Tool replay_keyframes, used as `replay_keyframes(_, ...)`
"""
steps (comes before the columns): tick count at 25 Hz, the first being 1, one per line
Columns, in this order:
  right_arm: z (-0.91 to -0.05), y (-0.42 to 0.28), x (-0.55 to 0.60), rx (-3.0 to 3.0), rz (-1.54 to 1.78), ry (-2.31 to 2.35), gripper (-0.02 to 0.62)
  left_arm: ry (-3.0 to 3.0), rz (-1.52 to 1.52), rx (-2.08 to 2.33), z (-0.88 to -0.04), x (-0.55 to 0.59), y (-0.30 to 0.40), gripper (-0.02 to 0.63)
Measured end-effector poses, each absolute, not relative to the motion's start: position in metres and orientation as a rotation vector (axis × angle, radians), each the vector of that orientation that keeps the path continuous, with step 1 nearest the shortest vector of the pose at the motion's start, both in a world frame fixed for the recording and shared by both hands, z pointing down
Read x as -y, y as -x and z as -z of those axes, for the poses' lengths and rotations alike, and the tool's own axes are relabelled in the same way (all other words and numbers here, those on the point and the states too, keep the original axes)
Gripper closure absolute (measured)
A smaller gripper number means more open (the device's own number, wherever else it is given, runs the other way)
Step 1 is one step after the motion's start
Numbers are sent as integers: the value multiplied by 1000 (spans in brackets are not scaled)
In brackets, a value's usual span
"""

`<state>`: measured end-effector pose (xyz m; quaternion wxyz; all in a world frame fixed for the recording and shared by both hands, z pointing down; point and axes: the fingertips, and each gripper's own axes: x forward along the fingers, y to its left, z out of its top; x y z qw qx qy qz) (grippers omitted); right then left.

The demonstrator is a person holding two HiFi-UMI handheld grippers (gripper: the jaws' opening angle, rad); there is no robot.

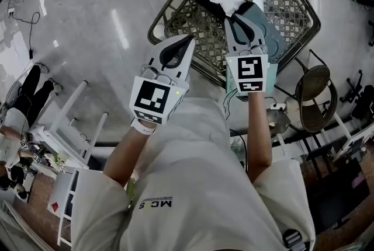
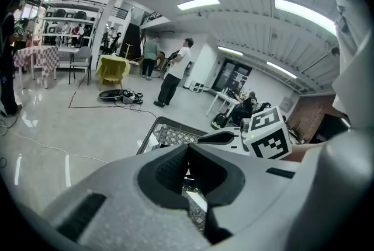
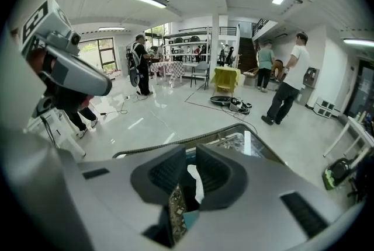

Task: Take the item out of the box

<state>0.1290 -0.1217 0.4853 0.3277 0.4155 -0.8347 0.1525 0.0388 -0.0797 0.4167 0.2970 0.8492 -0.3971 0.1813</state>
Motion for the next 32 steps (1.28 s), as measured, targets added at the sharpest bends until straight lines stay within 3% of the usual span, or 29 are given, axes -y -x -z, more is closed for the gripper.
replay_keyframes(24,-603,-118,149,1958,-130,-684,486,-2161,-500,1041,-480,90,-29,581)
replay_keyframes(32,-636,-121,158,1881,-188,-587,460,-2134,-508,1048,-499,90,-16,583)
